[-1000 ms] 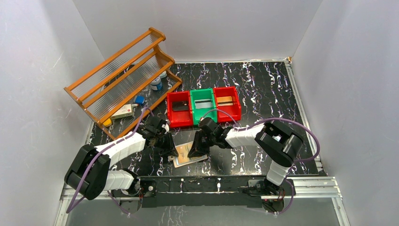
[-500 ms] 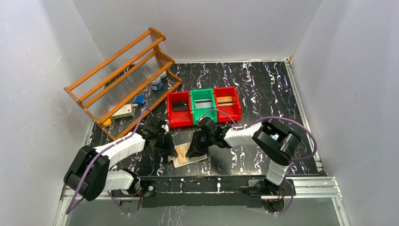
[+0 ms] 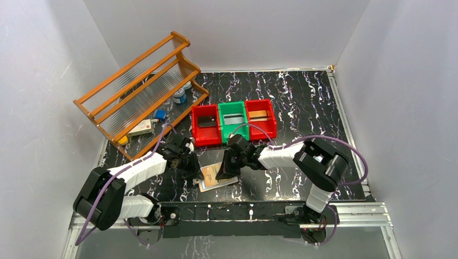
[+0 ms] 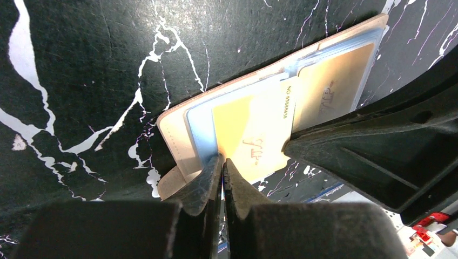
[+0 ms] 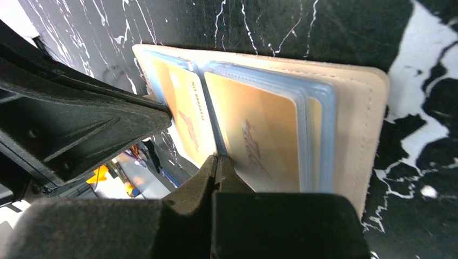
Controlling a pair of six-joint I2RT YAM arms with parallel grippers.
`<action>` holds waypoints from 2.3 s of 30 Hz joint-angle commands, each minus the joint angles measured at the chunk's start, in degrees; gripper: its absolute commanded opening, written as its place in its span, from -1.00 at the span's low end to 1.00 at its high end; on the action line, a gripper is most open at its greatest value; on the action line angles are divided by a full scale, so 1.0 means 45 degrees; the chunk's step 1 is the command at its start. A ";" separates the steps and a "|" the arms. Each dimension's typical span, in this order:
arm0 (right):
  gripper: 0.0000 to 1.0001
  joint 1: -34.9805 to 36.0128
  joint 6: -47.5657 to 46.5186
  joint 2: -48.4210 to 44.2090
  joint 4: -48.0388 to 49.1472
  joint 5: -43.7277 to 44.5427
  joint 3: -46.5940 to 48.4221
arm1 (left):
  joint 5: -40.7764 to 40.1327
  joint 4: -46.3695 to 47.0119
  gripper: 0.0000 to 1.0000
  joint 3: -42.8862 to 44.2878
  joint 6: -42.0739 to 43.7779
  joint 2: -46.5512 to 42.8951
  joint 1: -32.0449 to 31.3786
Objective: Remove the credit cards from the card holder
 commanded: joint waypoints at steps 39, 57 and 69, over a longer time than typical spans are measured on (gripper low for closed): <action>-0.87 -0.0185 0.0813 0.0524 0.2619 -0.0886 -0.0479 | 0.0398 -0.0228 -0.96 -0.0183 0.0185 -0.0102 -0.0117; -0.99 -0.0359 0.0520 -0.1122 0.1244 0.0320 -0.1182 | 0.0352 -0.0200 -0.79 -0.0105 0.0249 -0.0076 -0.0124; -0.71 -0.0372 0.1057 -0.0682 0.2272 -0.0048 -0.1289 | 0.0907 0.0099 -0.80 0.0223 0.0715 0.1051 -0.0496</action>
